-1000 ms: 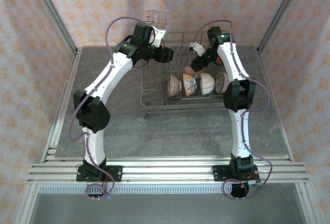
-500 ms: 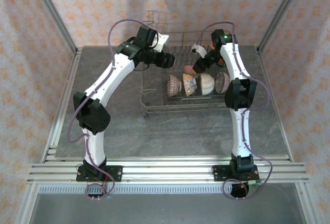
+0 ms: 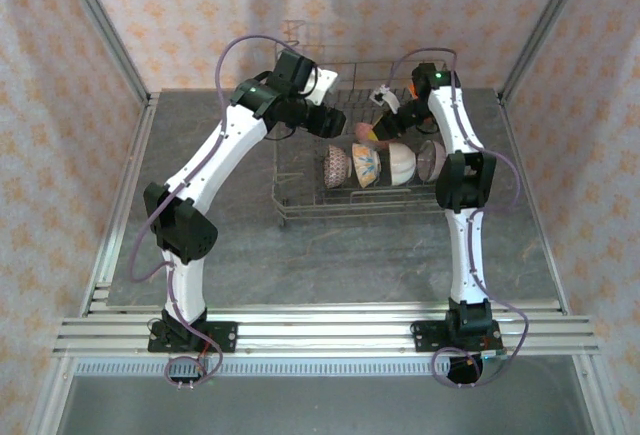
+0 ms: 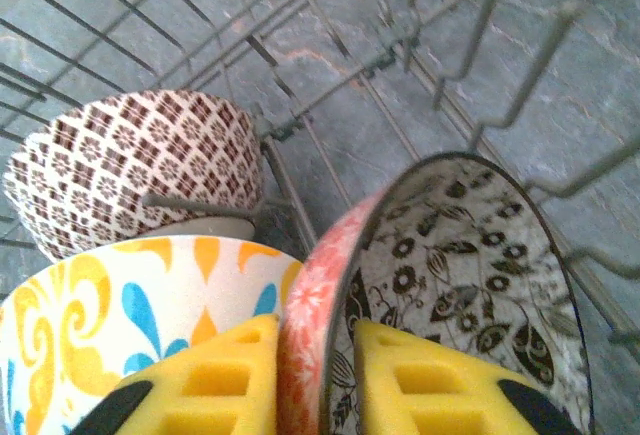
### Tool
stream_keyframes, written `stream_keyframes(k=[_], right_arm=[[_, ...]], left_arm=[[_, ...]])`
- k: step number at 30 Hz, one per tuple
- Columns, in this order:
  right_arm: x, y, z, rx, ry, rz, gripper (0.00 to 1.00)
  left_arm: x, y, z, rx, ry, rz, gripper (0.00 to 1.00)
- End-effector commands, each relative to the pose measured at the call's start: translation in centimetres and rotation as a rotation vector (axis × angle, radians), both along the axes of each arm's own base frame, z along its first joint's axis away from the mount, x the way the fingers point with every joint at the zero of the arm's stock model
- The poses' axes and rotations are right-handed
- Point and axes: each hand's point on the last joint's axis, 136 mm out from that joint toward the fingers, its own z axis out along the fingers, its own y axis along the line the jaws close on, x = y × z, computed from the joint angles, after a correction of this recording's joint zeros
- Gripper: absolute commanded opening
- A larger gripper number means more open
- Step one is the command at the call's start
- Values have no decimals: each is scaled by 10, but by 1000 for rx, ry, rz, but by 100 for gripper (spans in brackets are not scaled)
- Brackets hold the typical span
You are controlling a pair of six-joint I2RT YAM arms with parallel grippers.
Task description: Load the bowls into the dish rack
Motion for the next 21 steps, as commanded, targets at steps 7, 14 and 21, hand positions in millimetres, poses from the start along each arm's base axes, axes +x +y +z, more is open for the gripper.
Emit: stream_keyframes(k=[7,14,21], right_arm=[[3,11,-1,127,41,2,8],[9,17,23,208,-14,11,0],[13,13,46,243,-87,15,0]], left_arm=[[-4,2,8,46,-28,11,62],[-1,-2,7,42,-33,13,62],[1,-7,8,33,-38,6,62]])
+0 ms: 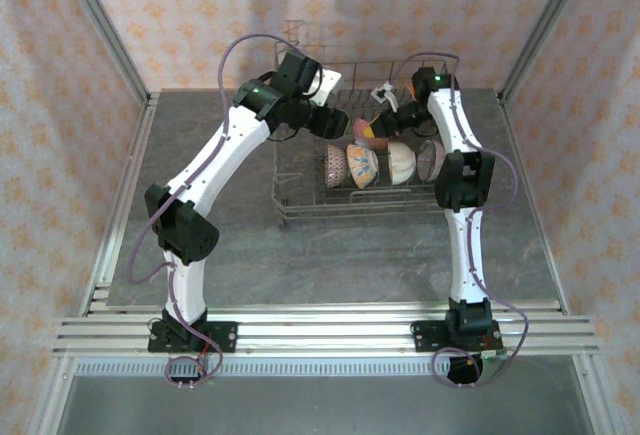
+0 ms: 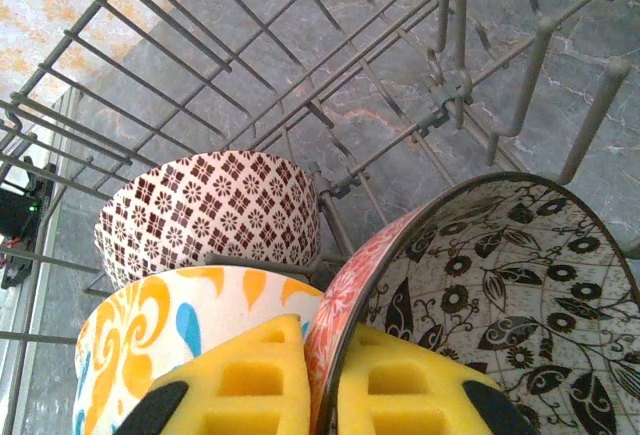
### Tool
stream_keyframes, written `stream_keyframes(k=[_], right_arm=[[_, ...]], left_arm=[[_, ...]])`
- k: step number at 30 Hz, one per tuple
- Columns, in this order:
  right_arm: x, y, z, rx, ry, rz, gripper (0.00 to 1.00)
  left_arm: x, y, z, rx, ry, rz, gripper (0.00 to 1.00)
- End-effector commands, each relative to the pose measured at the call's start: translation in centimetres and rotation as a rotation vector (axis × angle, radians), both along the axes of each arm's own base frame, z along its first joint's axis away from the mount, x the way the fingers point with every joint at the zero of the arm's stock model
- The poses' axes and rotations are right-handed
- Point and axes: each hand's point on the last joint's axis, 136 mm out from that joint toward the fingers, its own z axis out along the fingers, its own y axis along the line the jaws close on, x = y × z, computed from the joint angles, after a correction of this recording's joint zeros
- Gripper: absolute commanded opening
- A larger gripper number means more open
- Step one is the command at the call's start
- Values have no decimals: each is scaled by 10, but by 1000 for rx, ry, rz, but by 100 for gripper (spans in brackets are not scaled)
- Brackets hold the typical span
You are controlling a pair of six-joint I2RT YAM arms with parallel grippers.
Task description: Load the bowls into the dish rack
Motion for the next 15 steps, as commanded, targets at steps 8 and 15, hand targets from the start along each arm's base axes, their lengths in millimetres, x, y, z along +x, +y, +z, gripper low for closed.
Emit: stream_keyframes(k=[8,15], right_arm=[[17,0,51,82,-237,16,0],[13,0,78,104,-321,33,0]], left_arm=[[3,-8,1,5,-19,-9,62],[6,-8,5,7,-36,-9,62]])
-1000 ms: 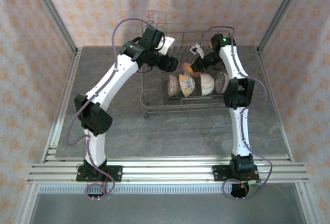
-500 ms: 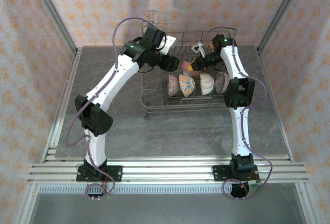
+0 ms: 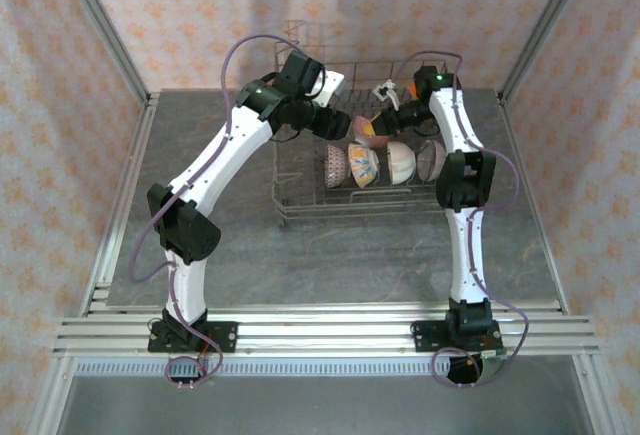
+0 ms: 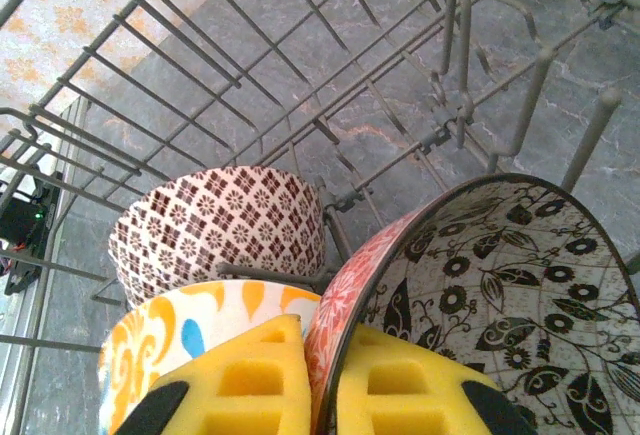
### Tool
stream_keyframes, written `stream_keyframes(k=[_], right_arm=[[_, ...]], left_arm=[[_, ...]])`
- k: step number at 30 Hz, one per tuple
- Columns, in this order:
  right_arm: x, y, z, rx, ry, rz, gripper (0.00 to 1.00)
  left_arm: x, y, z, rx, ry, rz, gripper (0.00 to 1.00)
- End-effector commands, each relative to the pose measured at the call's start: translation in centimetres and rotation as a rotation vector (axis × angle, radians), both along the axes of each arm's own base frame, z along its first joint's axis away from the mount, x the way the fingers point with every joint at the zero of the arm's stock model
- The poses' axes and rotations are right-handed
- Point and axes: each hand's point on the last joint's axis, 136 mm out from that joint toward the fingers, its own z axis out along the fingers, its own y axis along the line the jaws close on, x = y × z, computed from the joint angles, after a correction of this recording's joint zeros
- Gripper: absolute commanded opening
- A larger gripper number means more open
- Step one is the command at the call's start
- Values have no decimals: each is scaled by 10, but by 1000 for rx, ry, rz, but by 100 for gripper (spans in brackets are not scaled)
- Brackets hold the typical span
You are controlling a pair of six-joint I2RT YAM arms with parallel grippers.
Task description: Load the bowls into the dish rack
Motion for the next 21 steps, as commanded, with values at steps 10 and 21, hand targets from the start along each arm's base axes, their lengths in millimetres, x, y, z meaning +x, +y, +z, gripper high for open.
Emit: stream_keyframes(k=[10,21], right_arm=[[11,3,74,-21,-390,37,0],[0,12,82,-185,-493,68,0]], left_arm=[[18,-4,11,30,-88,-10,63],[39,11,26,241,-283,-100,65]])
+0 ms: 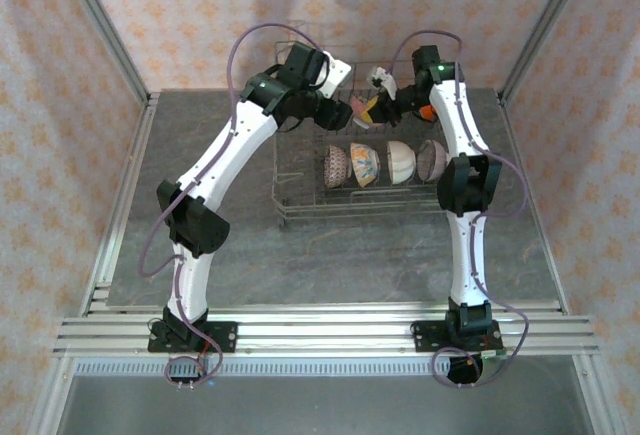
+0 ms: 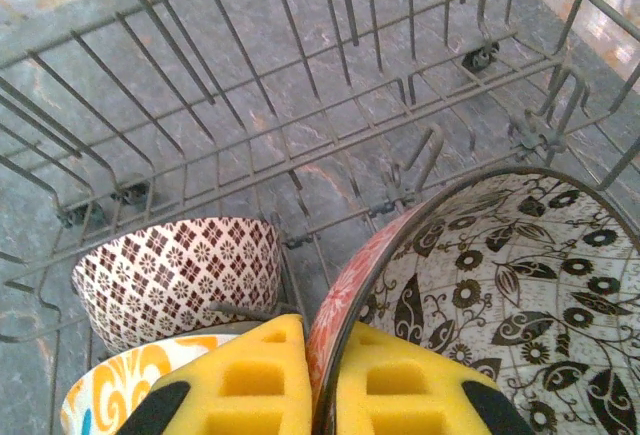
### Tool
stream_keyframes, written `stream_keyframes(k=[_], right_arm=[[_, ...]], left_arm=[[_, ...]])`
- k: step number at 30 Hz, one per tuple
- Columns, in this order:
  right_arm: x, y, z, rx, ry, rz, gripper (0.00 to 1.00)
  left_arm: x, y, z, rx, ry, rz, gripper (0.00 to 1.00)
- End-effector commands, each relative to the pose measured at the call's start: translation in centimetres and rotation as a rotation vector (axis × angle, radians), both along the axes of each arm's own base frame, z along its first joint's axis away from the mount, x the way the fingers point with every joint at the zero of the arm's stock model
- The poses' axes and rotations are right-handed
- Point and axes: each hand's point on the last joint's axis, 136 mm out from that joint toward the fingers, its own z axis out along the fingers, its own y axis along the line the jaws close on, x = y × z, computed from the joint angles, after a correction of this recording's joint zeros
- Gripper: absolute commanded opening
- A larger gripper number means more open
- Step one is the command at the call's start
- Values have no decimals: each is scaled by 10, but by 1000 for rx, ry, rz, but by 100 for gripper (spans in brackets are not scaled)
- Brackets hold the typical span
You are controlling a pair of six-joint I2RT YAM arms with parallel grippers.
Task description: Load the bowls into the dish rack
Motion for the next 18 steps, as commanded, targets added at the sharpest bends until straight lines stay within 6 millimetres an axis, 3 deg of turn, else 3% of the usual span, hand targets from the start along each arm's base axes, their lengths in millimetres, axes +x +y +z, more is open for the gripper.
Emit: stream_keyframes(k=[1,12,18], right_arm=[[-8,2,39,-56,-154,14,0],[-45,5,43,-161,-141,50,0],[-76,6,48,-187,-131,105,0]], left_arm=[[7,7,10,129,-110,-67,66],[6,7,-5,354,-304,-424,58],[-10,6,-11,379,-457,-618,57]])
